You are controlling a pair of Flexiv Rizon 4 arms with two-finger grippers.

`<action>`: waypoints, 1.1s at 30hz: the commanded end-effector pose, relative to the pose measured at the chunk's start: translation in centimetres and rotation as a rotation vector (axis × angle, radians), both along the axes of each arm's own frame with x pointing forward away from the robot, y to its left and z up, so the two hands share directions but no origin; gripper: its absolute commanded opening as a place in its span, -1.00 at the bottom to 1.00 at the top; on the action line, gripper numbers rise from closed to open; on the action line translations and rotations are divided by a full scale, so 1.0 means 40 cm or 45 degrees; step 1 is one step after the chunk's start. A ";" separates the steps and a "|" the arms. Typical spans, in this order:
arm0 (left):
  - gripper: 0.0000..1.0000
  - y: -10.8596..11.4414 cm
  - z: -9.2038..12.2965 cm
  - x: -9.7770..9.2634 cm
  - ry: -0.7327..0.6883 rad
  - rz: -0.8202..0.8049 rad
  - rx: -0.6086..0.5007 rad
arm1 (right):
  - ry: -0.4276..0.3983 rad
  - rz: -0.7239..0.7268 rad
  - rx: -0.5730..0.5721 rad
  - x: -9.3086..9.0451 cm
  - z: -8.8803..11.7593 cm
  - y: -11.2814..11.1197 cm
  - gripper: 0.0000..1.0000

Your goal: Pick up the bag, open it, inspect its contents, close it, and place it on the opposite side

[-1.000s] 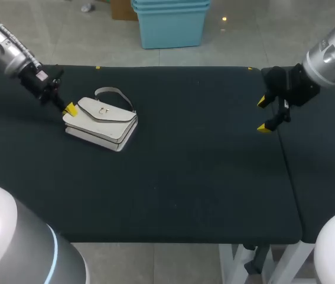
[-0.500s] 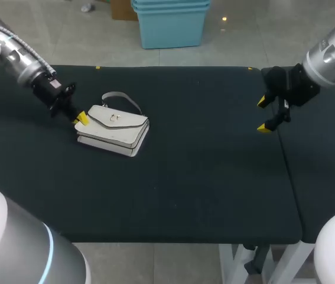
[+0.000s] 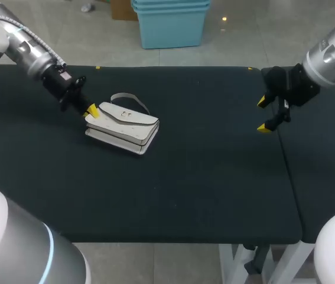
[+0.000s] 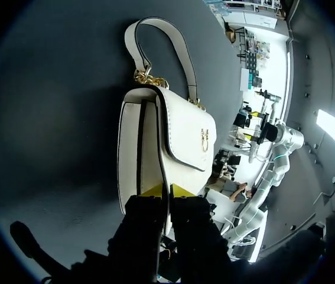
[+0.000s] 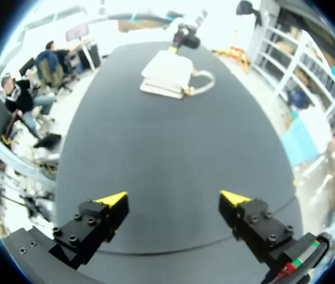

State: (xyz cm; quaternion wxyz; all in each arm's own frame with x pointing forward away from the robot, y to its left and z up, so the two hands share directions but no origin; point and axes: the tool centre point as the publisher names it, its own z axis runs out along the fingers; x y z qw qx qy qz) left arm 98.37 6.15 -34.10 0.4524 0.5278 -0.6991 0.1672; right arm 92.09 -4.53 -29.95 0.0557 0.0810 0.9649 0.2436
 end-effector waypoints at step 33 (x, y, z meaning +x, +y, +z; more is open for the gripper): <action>-1.00 -0.184 0.005 -0.141 -0.506 0.522 -0.071 | 0.000 0.000 0.000 0.000 0.000 0.000 1.00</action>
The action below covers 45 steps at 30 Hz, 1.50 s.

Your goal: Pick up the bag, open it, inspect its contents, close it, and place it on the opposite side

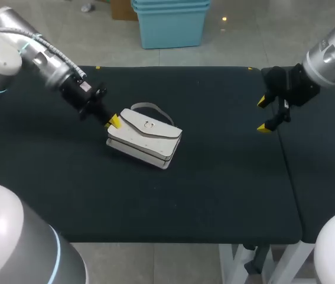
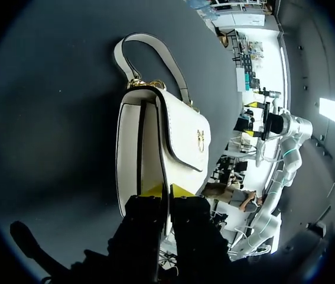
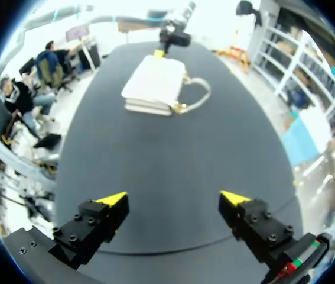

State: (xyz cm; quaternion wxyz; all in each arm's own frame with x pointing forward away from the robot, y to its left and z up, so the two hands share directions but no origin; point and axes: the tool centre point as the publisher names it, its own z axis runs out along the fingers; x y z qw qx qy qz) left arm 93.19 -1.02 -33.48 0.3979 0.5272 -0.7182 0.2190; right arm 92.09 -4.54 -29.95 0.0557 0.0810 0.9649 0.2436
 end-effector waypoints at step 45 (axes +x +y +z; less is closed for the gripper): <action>-1.00 -0.226 -0.068 0.018 -0.083 0.204 -0.037 | 0.000 0.000 0.000 0.000 0.000 0.000 1.00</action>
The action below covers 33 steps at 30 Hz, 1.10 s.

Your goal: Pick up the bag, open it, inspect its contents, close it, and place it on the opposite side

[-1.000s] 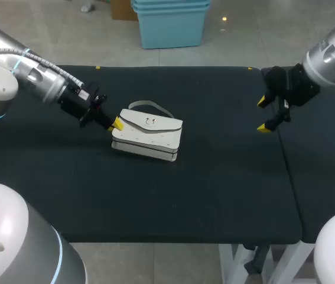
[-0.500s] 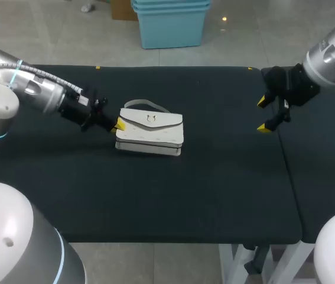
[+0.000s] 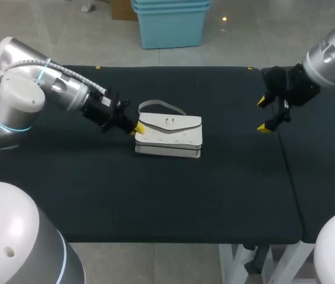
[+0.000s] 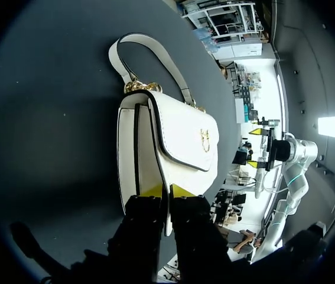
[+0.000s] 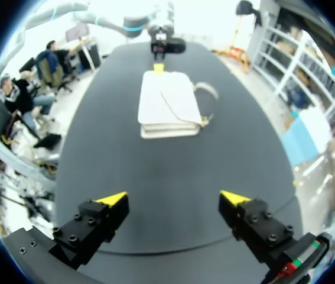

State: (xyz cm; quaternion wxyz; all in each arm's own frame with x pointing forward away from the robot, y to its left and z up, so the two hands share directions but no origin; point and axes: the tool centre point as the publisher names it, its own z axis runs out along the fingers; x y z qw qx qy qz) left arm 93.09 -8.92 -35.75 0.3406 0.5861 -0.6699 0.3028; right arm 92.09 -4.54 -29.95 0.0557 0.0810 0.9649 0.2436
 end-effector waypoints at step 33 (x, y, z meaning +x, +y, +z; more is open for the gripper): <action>-0.73 -0.184 -0.026 -0.018 0.017 -0.038 -0.033 | 0.000 0.000 0.000 0.000 0.000 0.000 1.00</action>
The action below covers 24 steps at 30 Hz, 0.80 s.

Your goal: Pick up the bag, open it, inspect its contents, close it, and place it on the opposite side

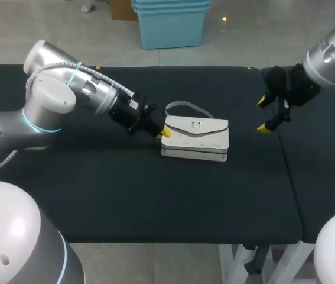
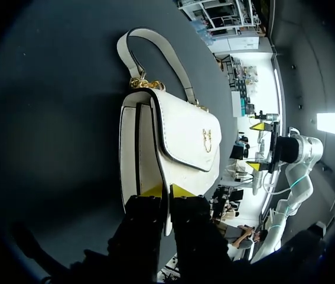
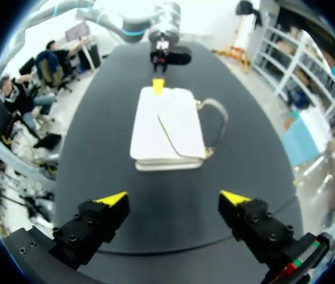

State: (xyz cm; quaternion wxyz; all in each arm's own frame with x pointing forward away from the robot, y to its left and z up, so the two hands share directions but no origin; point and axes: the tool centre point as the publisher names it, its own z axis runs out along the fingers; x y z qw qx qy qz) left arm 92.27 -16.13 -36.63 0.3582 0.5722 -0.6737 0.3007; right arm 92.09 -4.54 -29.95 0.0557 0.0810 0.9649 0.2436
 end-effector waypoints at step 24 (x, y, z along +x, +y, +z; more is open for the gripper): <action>1.00 0.152 0.102 -0.001 -0.123 0.041 0.048 | -0.044 -0.011 -0.051 0.005 0.029 0.016 1.00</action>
